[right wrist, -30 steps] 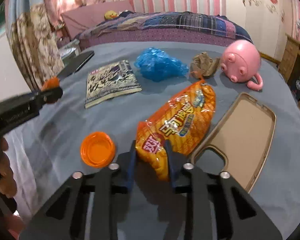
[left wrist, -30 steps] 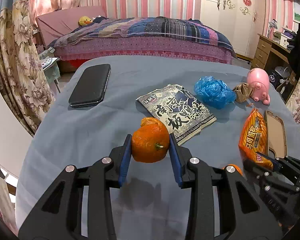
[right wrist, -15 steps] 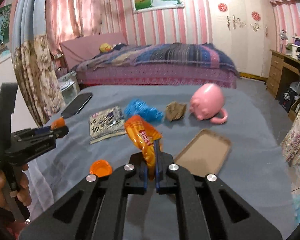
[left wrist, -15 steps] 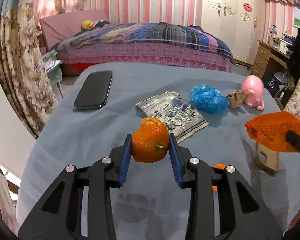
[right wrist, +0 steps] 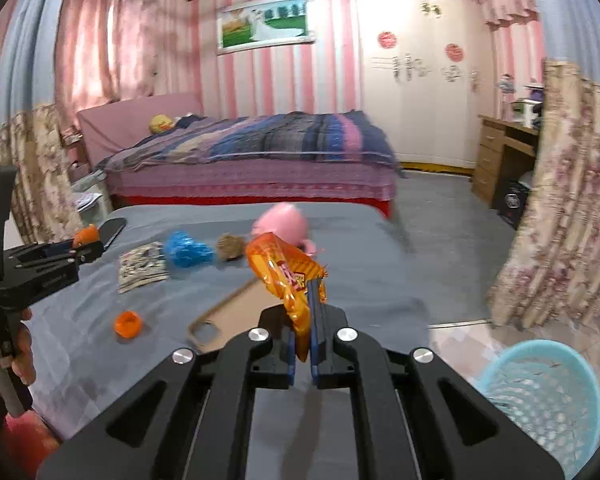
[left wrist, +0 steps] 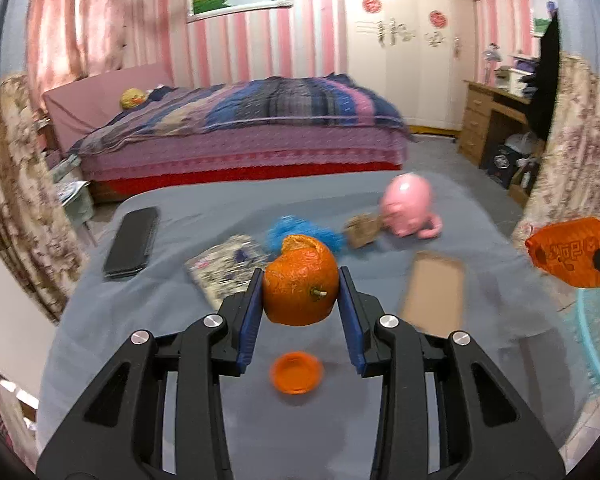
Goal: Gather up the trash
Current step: 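Carry the orange and snack wrapper over the blue basket with both grippers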
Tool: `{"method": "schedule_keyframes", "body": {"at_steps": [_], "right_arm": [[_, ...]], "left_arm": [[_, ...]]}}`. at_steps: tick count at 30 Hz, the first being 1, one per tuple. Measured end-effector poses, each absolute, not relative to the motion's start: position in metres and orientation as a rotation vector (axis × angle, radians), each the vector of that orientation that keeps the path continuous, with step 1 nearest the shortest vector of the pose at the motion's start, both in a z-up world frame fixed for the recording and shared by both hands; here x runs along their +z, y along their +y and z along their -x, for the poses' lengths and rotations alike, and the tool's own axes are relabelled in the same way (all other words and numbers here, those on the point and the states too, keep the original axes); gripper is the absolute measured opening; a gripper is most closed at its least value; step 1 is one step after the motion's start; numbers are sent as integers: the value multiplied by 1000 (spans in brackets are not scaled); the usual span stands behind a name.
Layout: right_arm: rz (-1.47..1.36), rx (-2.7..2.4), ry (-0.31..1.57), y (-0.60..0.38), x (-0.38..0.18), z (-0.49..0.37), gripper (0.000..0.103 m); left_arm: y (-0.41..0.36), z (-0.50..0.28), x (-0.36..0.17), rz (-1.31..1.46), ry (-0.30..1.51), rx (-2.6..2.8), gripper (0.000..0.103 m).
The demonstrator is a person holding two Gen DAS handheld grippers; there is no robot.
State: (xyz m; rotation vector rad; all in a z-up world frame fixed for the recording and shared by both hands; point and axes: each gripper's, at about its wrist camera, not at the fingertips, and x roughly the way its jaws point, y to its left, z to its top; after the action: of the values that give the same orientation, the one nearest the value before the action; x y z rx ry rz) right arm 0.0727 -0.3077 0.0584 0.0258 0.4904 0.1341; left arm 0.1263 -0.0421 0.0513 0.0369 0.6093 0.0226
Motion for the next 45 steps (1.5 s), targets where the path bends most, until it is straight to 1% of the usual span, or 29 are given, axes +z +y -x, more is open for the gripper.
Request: {"method": "schedule_keyframes", "body": {"at_steps": [7, 15, 21, 27, 37, 38, 39, 40, 41, 42, 45], "right_arm": [[-23, 5, 476, -378, 70, -41, 5], [-41, -163, 486, -458, 74, -5, 5], [-88, -269, 510, -510, 60, 19, 5], [-140, -341, 534, -548, 39, 38, 5], [-196, -366, 557, -569, 16, 45, 5], [-199, -366, 559, -568, 14, 45, 5], [-202, -366, 561, -569, 13, 46, 5], [-203, -367, 564, -568, 12, 46, 5], [-201, -367, 567, -567, 11, 46, 5], [-199, -367, 568, -567, 10, 46, 5], [-199, -371, 568, -568, 9, 45, 5]], "left_arm": [[-120, -122, 62, -71, 590, -112, 35], [-217, -118, 51, -89, 619, -297, 35], [-293, -107, 29, -130, 657, -451, 35], [-342, -98, 13, -170, 673, -552, 35], [-421, -91, -4, -254, 674, -666, 36], [-423, -92, -5, -259, 677, -671, 39], [-427, -92, -7, -264, 681, -677, 48], [-430, -94, -8, -265, 684, -683, 53], [-432, -94, -7, -264, 681, -682, 61], [-432, -94, -5, -263, 670, -679, 66], [-427, -98, 0, -268, 647, -656, 75]]}}
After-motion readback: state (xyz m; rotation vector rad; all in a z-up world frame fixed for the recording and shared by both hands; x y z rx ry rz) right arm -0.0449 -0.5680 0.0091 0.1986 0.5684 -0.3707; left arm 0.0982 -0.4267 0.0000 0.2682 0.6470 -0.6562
